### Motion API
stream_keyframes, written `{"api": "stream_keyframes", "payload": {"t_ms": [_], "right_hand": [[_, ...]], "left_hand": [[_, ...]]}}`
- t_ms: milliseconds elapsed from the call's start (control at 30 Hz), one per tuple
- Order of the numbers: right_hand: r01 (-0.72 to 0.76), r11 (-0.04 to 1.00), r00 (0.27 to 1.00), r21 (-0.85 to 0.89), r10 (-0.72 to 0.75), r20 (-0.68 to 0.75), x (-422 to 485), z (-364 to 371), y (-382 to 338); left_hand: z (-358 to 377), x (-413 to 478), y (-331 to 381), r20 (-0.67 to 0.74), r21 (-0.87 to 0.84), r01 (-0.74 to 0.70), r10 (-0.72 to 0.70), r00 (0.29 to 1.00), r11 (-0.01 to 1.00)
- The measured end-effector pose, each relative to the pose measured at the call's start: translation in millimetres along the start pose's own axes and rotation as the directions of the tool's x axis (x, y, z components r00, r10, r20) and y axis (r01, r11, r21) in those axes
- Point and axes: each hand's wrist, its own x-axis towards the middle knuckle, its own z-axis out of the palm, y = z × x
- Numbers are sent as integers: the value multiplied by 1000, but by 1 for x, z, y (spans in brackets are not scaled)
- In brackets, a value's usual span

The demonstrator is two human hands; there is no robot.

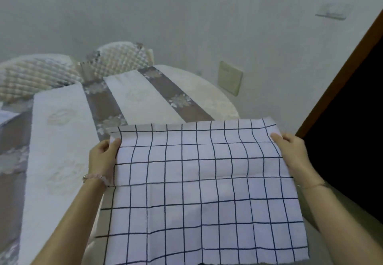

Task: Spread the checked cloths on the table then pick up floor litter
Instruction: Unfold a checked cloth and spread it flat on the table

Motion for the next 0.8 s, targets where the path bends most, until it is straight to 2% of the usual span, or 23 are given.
{"api": "stream_keyframes", "payload": {"t_ms": [167,433,500,700,800], "right_hand": [[64,996,983,-67,-51,177,97,62,-3],[94,984,918,-155,-25,396,220,159,16],[69,981,899,-183,18,438,245,180,19],[124,966,833,-229,24,553,299,240,21],[157,954,824,-255,15,566,313,265,21]], "left_hand": [[17,45,-19,-88,53,154,-149,985,987],[51,98,-46,-240,88,335,-307,921,938],[59,110,-55,-267,101,388,-351,898,916],[66,143,-78,-373,155,523,-441,816,838],[71,159,-83,-440,134,534,-433,787,835]]}}
